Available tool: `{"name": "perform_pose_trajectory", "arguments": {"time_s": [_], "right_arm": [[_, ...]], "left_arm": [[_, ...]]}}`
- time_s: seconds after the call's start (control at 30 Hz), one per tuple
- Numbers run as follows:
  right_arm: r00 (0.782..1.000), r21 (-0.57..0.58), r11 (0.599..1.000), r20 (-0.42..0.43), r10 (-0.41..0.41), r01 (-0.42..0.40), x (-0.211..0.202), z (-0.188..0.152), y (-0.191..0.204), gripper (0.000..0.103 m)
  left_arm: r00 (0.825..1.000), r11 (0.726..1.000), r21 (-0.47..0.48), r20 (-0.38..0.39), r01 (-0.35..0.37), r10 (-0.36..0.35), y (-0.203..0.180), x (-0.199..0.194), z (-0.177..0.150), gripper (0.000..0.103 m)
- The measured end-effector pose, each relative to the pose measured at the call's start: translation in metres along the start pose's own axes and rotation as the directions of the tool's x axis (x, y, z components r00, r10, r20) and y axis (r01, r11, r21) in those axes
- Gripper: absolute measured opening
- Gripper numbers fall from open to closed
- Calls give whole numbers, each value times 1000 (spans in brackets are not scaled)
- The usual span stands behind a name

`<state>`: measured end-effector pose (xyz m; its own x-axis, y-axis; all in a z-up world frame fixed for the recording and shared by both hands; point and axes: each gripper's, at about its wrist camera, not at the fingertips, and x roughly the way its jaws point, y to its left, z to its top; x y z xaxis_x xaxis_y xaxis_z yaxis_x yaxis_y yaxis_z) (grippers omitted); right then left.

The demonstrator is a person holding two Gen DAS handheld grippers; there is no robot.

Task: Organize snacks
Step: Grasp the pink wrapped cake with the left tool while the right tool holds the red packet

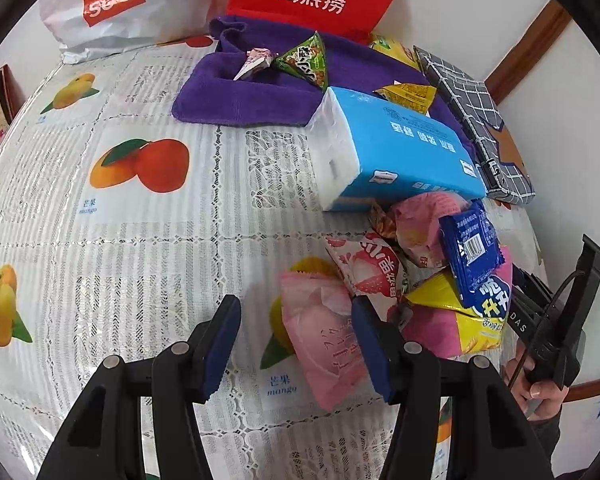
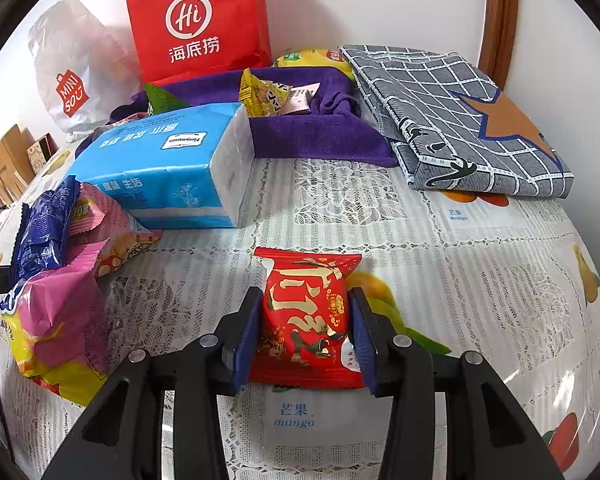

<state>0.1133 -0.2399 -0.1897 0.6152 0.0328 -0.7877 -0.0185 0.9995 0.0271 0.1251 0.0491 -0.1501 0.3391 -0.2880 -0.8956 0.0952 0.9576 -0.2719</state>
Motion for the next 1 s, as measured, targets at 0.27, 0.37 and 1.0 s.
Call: {"name": "perform_pose_trajectory", "arguments": {"time_s": [0.27,0.37,1.0], "right_arm": [[1000,1,1000,0,1,-1,0,0,-1,44],[1000,1,1000,0,1,-1,0,0,-1,44],[1000,1,1000,1,1,-1,0,0,-1,44]], "left_arm": [[1000,1000,-3,2,10,-10,1,-3,-1,55],[1000,1000,1,-2,12,-12,-1,-2,-2,55],[995,994,38,19,-99,98,-5,18,1,38]]}}
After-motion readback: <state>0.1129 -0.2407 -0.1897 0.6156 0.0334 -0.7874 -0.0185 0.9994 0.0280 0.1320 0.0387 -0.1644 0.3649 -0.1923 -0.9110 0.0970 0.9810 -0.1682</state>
